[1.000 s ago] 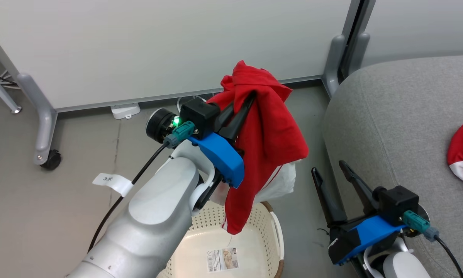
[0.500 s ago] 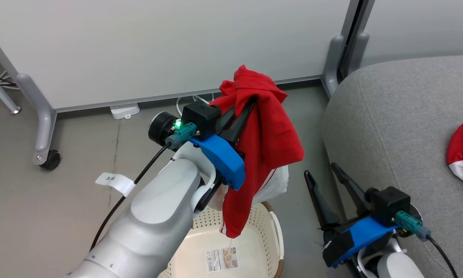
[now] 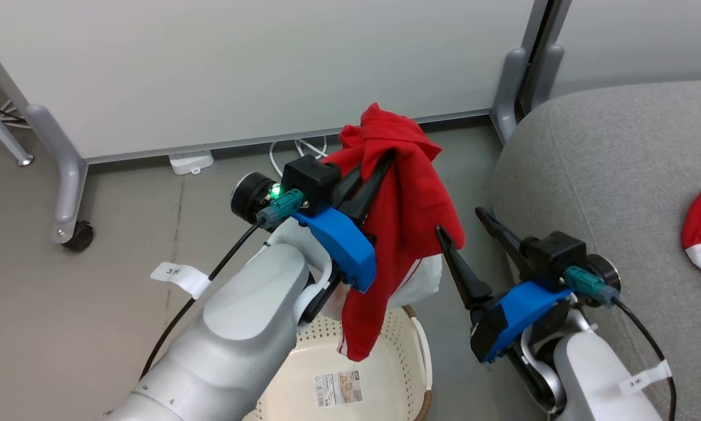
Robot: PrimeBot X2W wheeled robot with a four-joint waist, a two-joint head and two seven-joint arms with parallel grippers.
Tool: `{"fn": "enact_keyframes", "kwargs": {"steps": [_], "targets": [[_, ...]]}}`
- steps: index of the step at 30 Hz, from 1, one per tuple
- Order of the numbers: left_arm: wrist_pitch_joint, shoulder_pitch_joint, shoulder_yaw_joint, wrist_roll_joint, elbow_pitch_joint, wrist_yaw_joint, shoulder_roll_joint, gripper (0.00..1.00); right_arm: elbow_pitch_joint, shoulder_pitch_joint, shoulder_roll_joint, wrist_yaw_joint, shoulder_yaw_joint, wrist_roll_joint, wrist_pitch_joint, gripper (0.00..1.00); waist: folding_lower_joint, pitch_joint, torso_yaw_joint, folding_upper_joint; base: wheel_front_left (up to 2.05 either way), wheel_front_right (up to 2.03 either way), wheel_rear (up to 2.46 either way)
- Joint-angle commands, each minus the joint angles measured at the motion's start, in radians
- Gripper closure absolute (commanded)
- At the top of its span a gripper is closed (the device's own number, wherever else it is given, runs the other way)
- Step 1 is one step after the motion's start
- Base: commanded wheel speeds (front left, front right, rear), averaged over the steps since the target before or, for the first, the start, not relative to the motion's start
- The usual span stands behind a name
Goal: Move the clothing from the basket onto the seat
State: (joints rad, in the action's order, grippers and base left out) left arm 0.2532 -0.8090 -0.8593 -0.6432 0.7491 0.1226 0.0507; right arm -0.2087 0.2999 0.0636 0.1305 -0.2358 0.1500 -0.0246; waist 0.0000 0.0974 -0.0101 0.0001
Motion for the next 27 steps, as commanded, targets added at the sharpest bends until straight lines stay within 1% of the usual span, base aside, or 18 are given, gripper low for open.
{"fn": "enact_keyframes", "kwargs": {"steps": [1, 5, 9, 12, 17, 20, 25, 26, 27], "targets": [[0.005, -0.006, -0.007, -0.007, 0.0, -0.005, 0.0, 1.0, -0.016, 0.027, 0.012, 0.0, -0.006, -0.001, -0.01, 0.0, 0.0, 0.0, 0.004, -0.0001, 0.0, 0.0, 0.0], [0.007, -0.01, -0.016, -0.016, -0.003, -0.005, 0.0, 1.0, -0.06, 0.063, 0.03, 0.0, -0.017, 0.013, -0.023, 0.0, 0.0, 0.0, 0.011, -0.0001, 0.0, 0.0, 0.0], [0.006, -0.023, -0.03, -0.027, -0.011, -0.008, 0.0, 1.0, -0.138, 0.118, 0.048, 0.0, -0.045, 0.045, -0.046, 0.0, 0.0, 0.001, 0.019, -0.0001, 0.0, 0.0, 0.0], [0.007, -0.024, -0.044, -0.035, -0.014, -0.008, 0.0, 1.0, -0.2, 0.167, 0.063, 0.0, -0.093, 0.082, -0.057, 0.0, 0.0, 0.002, 0.023, -0.0001, 0.0, 0.0, 0.0], [0.007, -0.032, -0.07, -0.048, -0.023, -0.007, 0.0, 1.0, -0.302, 0.247, 0.086, 0.0, -0.168, 0.146, -0.044, 0.0, 0.0, 0.001, 0.028, -0.0001, 0.0, 0.0, 0.0], [0.007, -0.035, -0.084, -0.059, -0.027, -0.009, 0.0, 1.0, -0.361, 0.283, 0.084, 0.0, -0.198, 0.177, -0.026, 0.0, 0.0, -0.002, 0.031, -0.0001, 0.0, 0.0, 0.0], [0.008, -0.042, -0.1, -0.075, -0.025, -0.014, 0.0, 1.0, -0.443, 0.328, 0.063, 0.0, -0.254, 0.239, -0.005, 0.0, 0.0, -0.007, 0.03, -0.0001, 0.0, 0.0, 0.0], [0.008, -0.043, -0.103, -0.078, -0.024, -0.015, 0.0, 1.0, -0.455, 0.334, 0.059, 0.0, -0.263, 0.253, 0.001, 0.08, 0.0, -0.008, 0.03, -0.0001, 0.0, 0.0, 0.0], [0.008, -0.044, -0.105, -0.081, -0.023, -0.016, 0.0, 1.0, -0.468, 0.341, 0.056, 0.0, -0.273, 0.263, 0.005, 0.67, 0.0, -0.009, 0.029, -0.0001, 0.0, 0.0, 0.0]]}}
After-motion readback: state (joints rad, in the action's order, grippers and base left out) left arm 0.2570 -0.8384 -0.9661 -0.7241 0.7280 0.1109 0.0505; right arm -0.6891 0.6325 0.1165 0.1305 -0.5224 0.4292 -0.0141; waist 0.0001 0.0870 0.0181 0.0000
